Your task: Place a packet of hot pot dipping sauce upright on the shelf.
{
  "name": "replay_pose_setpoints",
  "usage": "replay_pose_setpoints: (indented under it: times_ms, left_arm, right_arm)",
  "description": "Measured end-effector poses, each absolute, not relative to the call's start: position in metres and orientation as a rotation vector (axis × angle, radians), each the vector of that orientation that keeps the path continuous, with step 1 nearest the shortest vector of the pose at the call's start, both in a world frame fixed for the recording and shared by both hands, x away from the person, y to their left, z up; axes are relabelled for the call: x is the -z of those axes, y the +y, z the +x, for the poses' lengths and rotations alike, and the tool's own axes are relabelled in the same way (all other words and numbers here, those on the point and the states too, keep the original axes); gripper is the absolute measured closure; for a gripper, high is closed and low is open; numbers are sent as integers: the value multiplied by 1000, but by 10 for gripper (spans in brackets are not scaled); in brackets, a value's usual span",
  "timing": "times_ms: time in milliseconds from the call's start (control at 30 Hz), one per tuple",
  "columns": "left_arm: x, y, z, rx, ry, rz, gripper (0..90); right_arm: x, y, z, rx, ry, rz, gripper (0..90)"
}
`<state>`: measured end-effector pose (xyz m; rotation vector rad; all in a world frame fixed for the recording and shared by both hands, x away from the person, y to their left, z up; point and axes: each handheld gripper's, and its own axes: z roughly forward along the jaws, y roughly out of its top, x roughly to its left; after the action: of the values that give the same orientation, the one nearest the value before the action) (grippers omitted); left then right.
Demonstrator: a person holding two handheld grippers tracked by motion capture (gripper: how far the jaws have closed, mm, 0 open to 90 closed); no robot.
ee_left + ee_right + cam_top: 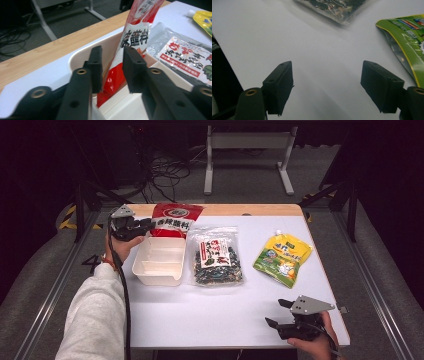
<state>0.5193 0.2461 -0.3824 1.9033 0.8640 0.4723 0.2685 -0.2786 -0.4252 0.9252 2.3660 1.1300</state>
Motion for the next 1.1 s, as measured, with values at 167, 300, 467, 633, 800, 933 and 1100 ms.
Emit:
replay_pose_setpoints:
  times_ms: [167,300,467,633,800,933,1100]
  left_arm:
    - [378,251,501,-534,871,1913,600]
    - [374,251,482,-579,860,1914,508]
    - [367,251,456,-591,811,1913,438]
    - [363,249,432,-625,799,1898,340]
    - [361,249,412,-649,790,1877,253]
    - [361,248,395,-652,763,1868,226]
    - [365,247,371,-660,728,1863,206]
  right_arm:
    - [423,-289,277,-1157,2325,965,266]
    - [418,-298,285,-1201,2286,1020,275]
    - [414,-308,294,-1237,2238,1073,279]
    - [415,-314,302,-1202,2216,1089,281]
    - [417,-321,310,-1162,2194,1110,283]
    - [416,-329,315,-1149,2167,1137,288]
    - [414,-342,322,-1158,2120,1187,291]
